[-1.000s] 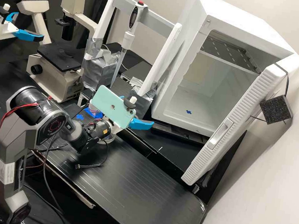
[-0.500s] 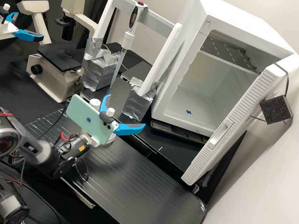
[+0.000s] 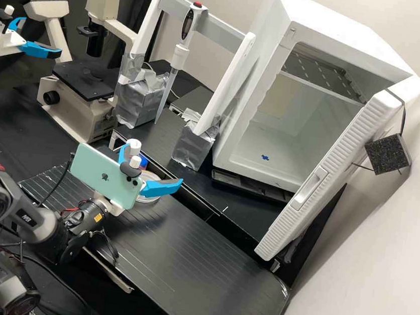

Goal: Open the lid

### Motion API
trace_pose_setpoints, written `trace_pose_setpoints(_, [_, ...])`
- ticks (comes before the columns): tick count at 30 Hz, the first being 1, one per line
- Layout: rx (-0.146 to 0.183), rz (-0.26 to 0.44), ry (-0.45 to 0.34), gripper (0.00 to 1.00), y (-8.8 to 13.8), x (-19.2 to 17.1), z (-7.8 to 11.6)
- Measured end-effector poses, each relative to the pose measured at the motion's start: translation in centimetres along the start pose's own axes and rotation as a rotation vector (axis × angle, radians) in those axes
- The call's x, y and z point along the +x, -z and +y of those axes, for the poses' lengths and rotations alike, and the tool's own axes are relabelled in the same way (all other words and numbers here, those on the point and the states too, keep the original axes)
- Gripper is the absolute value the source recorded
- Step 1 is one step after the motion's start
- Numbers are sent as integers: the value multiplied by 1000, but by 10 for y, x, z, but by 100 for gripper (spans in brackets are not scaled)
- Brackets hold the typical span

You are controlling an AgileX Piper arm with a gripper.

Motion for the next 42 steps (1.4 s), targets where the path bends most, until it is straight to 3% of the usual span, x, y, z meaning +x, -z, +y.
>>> trace_pose_setpoints(6, [-16,-29,53,100,-12,-2,1])
trace_pose_setpoints(14, [15,-54,86,100,-22,-11,8])
trace_pose_setpoints(32, [27,-47,123,100,-22,-11,4])
trace_pose_setpoints(33, [27,-47,123,0,-22,-11,4])
trace_pose_setpoints(42, [31,-42,137,0,-22,-10,2])
